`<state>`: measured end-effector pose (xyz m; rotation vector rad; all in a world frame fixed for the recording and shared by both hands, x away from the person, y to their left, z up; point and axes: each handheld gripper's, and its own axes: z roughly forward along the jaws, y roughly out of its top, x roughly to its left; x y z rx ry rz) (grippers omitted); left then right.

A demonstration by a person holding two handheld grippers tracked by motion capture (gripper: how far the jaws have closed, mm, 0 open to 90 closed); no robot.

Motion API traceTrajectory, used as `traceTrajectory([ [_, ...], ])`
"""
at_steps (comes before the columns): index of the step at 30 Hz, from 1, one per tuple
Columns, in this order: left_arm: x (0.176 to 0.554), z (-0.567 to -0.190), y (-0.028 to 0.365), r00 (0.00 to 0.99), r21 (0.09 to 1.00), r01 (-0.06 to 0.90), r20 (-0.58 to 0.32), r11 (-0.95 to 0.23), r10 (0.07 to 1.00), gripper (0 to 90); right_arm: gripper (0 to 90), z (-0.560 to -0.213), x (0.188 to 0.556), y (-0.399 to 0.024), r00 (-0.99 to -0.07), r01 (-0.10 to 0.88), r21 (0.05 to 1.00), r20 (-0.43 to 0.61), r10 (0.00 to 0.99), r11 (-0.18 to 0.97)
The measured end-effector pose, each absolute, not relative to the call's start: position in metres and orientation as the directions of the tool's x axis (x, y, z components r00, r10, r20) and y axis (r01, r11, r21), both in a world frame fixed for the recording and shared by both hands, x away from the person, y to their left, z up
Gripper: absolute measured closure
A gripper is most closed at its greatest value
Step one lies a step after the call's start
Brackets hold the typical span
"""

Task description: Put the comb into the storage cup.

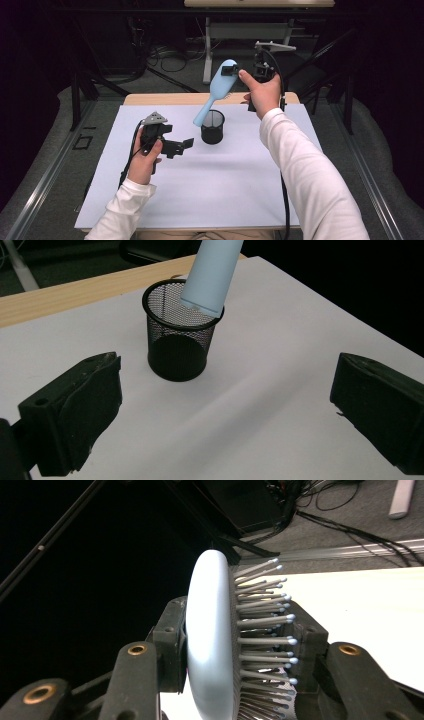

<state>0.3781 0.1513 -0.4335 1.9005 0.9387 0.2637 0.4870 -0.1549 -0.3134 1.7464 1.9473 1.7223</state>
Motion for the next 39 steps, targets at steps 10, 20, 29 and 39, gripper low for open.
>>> traceTrajectory([
  [10,0.378,-0.435,0.153,0.681,0.834,0.498,-0.209,-0.235,0.701,0.4,51.9,-0.317,0.492,-0.151,-0.371,0.667,0.711,0.579,0.726,-0.226],
  [20,0.378,-0.435,0.155,0.68,0.835,0.5,-0.216,-0.227,0.701,0.4,51.5,-0.32,0.495,-0.147,-0.366,0.648,0.729,0.551,0.75,-0.219],
  [29,0.378,-0.435,0.155,0.678,0.834,0.503,-0.219,-0.225,0.702,0.4,51.4,-0.322,0.497,-0.143,-0.367,0.628,0.753,0.508,0.779,-0.195],
  [39,0.378,-0.436,0.156,0.677,0.833,0.504,-0.218,-0.228,0.703,0.4,51.4,-0.325,0.499,-0.14,-0.369,0.617,0.767,0.481,0.795,-0.178],
])
